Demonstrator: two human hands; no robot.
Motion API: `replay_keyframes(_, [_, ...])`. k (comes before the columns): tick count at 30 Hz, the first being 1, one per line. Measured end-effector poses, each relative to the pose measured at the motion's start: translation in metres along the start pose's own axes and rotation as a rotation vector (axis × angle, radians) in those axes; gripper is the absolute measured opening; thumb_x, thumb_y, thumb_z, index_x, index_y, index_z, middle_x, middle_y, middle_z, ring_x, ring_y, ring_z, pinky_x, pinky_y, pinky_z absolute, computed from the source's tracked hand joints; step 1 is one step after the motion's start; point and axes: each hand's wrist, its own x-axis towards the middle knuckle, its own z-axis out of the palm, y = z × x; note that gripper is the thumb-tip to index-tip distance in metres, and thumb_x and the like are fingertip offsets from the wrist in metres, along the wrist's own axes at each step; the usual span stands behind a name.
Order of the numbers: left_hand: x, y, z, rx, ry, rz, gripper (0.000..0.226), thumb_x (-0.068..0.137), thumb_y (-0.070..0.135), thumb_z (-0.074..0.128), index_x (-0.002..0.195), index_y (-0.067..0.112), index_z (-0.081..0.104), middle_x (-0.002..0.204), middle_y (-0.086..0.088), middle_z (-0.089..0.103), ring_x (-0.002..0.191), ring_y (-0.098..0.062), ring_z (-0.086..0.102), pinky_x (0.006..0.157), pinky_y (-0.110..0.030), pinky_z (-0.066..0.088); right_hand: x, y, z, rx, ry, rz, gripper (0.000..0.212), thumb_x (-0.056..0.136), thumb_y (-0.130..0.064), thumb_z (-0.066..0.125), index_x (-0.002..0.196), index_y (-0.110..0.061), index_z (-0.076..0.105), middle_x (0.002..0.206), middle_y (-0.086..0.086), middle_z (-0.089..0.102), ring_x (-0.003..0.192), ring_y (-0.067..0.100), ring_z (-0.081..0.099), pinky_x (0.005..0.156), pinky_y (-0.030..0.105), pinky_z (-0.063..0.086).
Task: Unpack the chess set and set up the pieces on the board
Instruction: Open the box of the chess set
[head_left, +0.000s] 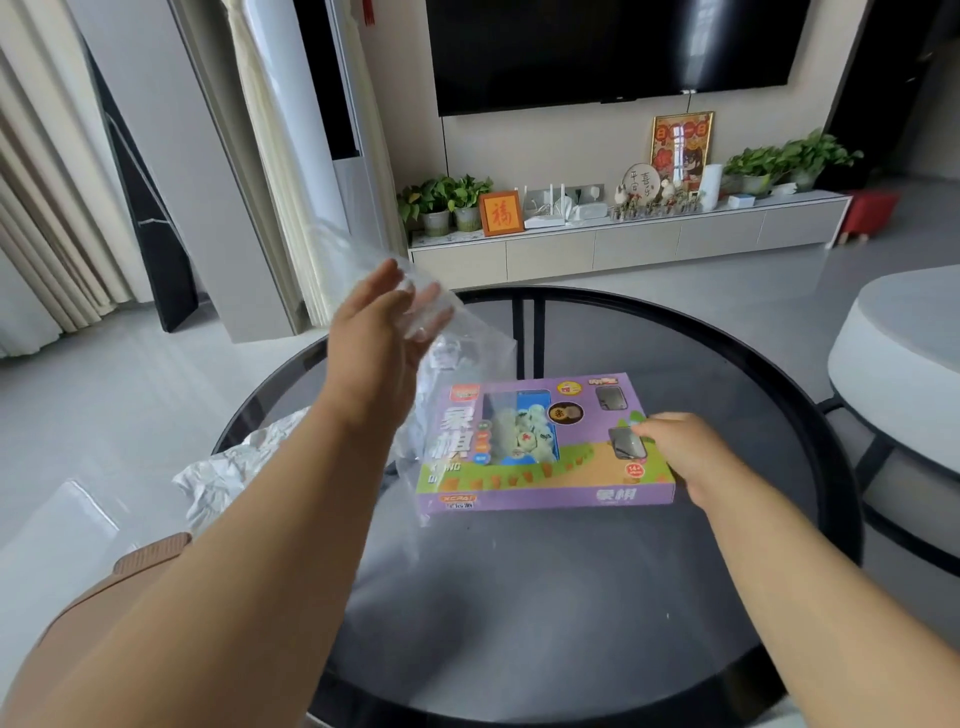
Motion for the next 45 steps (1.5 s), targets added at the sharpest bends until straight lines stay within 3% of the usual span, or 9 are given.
replay_keyframes(3, [-0.005, -0.009, 0.009, 0.054, -0.06, -0.073, 0.041, 0.097, 0.001, 0.04, 0.138, 0.005, 0.041, 0.115, -0.001, 0.056, 0.113, -0.03, 0.059, 0.092, -0.046, 0.051, -0.01, -0.018, 0.003, -0.381, 0.194, -0.226, 0.051, 0.082, -0.055, 0.048, 0.096, -0.011, 0.069, 0.094, 0.009, 0.071, 0.09, 0.03, 0.064, 0.081, 0.034, 0.05])
replay_keyframes(8, [-0.014, -0.023, 0.023, 0.046, -0.105, -0.152, 0.04, 0.097, 0.006, 0.044, 0.137, 0.003, 0.042, 0.102, 0.0, 0.064, 0.114, -0.029, 0.059, 0.093, -0.046, 0.051, -0.055, -0.056, 0.038, 0.054, -0.093, -0.511, 0.094, 0.061, -0.058, 0.077, 0.14, -0.03, 0.034, 0.127, -0.012, 0.049, 0.113, 0.008, 0.049, 0.095, 0.029, 0.041])
replay_keyframes(13, [-0.019, -0.018, 0.03, 0.095, -0.225, -0.115, 0.045, 0.098, 0.01, 0.043, 0.142, 0.019, 0.038, 0.124, -0.004, 0.056, 0.115, -0.027, 0.058, 0.099, -0.042, 0.047, -0.055, -0.079, 0.062, 0.441, 0.043, -0.386, 0.005, 0.077, -0.025, 0.07, 0.073, -0.027, 0.067, 0.078, 0.002, 0.068, 0.068, 0.017, 0.056, 0.065, 0.041, 0.052])
replay_keyframes(20, [-0.015, -0.022, 0.002, 0.416, -0.235, -0.174, 0.066, 0.085, 0.045, 0.055, 0.144, 0.025, 0.032, 0.133, 0.002, 0.05, 0.127, -0.018, 0.045, 0.107, -0.042, 0.034, -0.062, -0.111, 0.039, 0.703, -0.071, -0.377, 0.006, 0.084, -0.016, 0.064, 0.082, -0.012, 0.068, 0.076, 0.012, 0.071, 0.07, 0.027, 0.066, 0.075, 0.045, 0.054])
replay_keyframes(29, [-0.021, -0.038, 0.005, 0.294, -0.257, -0.299, 0.048, 0.078, 0.041, 0.067, 0.108, 0.005, 0.058, 0.09, -0.014, 0.061, 0.083, -0.026, 0.06, 0.08, -0.041, 0.052, -0.084, -0.109, 0.053, 0.581, -0.811, -0.334, 0.098, 0.077, -0.074, 0.011, 0.137, -0.004, 0.045, 0.132, 0.017, 0.056, 0.124, 0.03, 0.052, 0.106, 0.046, 0.037])
replay_keyframes(32, [-0.017, -0.047, -0.002, 0.182, -0.104, -0.365, 0.008, 0.092, 0.018, 0.054, 0.096, 0.011, 0.058, 0.081, -0.008, 0.06, 0.062, -0.018, 0.06, 0.059, -0.031, 0.054, -0.083, -0.104, 0.053, 0.403, -0.605, -0.386, 0.079, 0.09, -0.063, 0.015, 0.122, -0.007, 0.06, 0.117, 0.004, 0.064, 0.114, 0.015, 0.058, 0.1, 0.03, 0.041])
replay_keyframes(37, [-0.018, -0.047, -0.022, -0.104, -0.121, -0.435, 0.03, 0.095, 0.014, 0.044, 0.124, 0.015, 0.053, 0.119, -0.017, 0.062, 0.108, -0.034, 0.062, 0.1, -0.05, 0.043, -0.048, -0.09, 0.039, -0.063, 0.119, -0.317, 0.043, 0.086, -0.054, 0.054, 0.078, -0.012, 0.058, 0.074, 0.013, 0.051, 0.075, 0.023, 0.051, 0.062, 0.029, 0.04])
replay_keyframes(40, [-0.019, -0.046, -0.032, -0.225, -0.187, -0.427, 0.036, 0.091, 0.015, 0.048, 0.127, 0.019, 0.052, 0.126, -0.018, 0.059, 0.116, -0.037, 0.057, 0.102, -0.053, 0.04, -0.048, -0.08, 0.043, 0.175, -0.261, 0.055, 0.059, 0.069, -0.066, 0.066, 0.103, -0.018, 0.062, 0.1, 0.006, 0.063, 0.087, 0.025, 0.064, 0.081, 0.037, 0.052])
replay_keyframes(45, [-0.018, -0.014, -0.061, -0.043, -0.189, -0.431, 0.06, 0.07, 0.033, 0.072, 0.125, 0.017, 0.052, 0.117, -0.017, 0.064, 0.107, -0.036, 0.058, 0.1, -0.053, 0.041, -0.057, -0.084, 0.064, 0.468, -0.346, -0.162, 0.024, 0.086, -0.001, 0.063, 0.107, -0.009, 0.058, 0.062, 0.003, 0.067, 0.05, 0.011, 0.062, 0.056, 0.026, 0.053])
